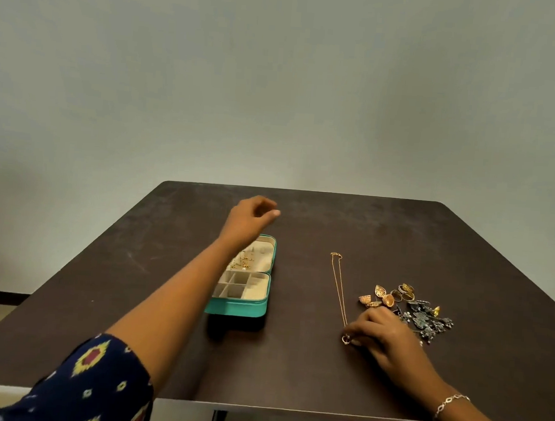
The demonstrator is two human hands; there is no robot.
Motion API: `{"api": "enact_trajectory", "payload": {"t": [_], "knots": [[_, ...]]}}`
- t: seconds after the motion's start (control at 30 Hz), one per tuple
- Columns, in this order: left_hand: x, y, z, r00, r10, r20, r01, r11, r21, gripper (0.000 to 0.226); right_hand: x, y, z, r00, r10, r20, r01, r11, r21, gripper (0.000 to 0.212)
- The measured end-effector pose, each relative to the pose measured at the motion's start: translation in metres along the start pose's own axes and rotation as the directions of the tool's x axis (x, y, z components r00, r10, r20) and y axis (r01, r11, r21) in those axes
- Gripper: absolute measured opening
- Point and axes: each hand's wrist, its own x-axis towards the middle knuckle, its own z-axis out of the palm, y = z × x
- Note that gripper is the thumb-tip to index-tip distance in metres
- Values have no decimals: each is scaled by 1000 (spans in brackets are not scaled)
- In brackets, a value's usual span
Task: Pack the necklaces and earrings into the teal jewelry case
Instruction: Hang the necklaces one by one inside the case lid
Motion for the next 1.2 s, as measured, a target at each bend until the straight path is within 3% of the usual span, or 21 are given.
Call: {"api": "enact_trajectory", "payload": {"t": [0.23, 0.4, 0.63, 0.87, 1.1, 1.2], "knots": [[8, 18, 79, 972, -76, 223, 66, 996, 52, 21, 0, -1, 3, 999, -50, -11, 49, 997, -62, 20], [15, 12, 110, 951, -199, 238, 193, 980, 47, 21, 0, 1, 6, 998, -53, -23, 51, 998, -48, 14], [29, -7, 133, 932, -274, 237, 243, 958, 150, 21, 1, 3, 10, 997, -74, -6, 73, 996, -52, 14], [38, -11, 152, 945, -250, 210, 151, 905, 399, 23, 2, 2, 14, 999, -46, 16, 47, 996, -70, 15], [45, -10, 161, 950, -204, 236, 69, 875, 478, 8, 3, -1, 9, 998, -63, 30, 66, 991, -119, 28], [45, -8, 163, 943, -189, 273, 19, 852, 524, 7, 3, -2, 9, 997, -58, 41, 64, 986, -157, 18]]}}
